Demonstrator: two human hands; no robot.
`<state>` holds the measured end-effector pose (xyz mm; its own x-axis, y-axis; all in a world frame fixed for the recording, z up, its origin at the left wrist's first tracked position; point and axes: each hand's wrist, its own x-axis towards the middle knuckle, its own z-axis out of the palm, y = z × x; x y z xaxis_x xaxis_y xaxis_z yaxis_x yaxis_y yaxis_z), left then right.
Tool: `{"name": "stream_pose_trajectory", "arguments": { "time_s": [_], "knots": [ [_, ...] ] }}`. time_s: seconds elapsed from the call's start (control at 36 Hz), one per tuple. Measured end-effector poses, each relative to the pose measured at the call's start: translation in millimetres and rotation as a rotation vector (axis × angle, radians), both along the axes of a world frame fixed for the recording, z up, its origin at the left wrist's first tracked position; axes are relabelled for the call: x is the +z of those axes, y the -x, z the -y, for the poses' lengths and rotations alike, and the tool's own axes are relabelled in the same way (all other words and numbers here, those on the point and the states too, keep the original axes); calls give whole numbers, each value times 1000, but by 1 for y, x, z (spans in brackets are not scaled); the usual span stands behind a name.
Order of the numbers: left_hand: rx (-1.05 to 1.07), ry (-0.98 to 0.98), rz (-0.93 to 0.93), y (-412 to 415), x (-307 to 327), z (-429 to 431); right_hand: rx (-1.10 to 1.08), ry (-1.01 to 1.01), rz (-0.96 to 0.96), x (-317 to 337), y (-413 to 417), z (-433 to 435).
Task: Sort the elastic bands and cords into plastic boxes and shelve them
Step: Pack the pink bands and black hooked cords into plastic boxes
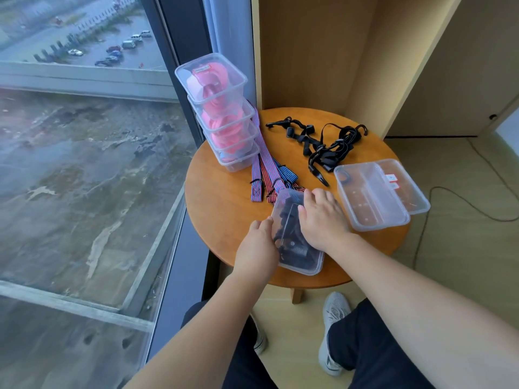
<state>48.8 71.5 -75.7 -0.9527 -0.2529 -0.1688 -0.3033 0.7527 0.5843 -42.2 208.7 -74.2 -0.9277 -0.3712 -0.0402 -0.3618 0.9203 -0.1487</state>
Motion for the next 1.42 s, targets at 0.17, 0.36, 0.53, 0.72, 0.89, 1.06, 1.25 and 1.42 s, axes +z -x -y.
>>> {"name": "stream_pose_trajectory", "arguments": {
  "time_s": [0.17,0.36,0.53,0.72,0.89,1.06,1.25,1.42],
  "knots": [
    [-150,189,-57,18,3,-8,26,-59,-19,-2,0,1],
    [-135,0,-78,26,-5,-9,66,-29,-24,-7,-3,-3],
    [-266,283,-111,23,-14,-1,97,-30,55,-10,3,-3],
    [-306,328,-137,25,-19,3,130,-49,42,-14,5,-4],
    [-272,277,-112,27,-23,3,145,-75,36,-15,7,-3],
    [-254,213,-122,28,-24,4,164,-72,46,-13,8,-4],
    [-217,217,-82,26,-20,0,120,-42,81,-13,6,-6],
    [-204,247,-50,21,-18,-7,17,105,159,-16,-17,-18]
  ]
}}
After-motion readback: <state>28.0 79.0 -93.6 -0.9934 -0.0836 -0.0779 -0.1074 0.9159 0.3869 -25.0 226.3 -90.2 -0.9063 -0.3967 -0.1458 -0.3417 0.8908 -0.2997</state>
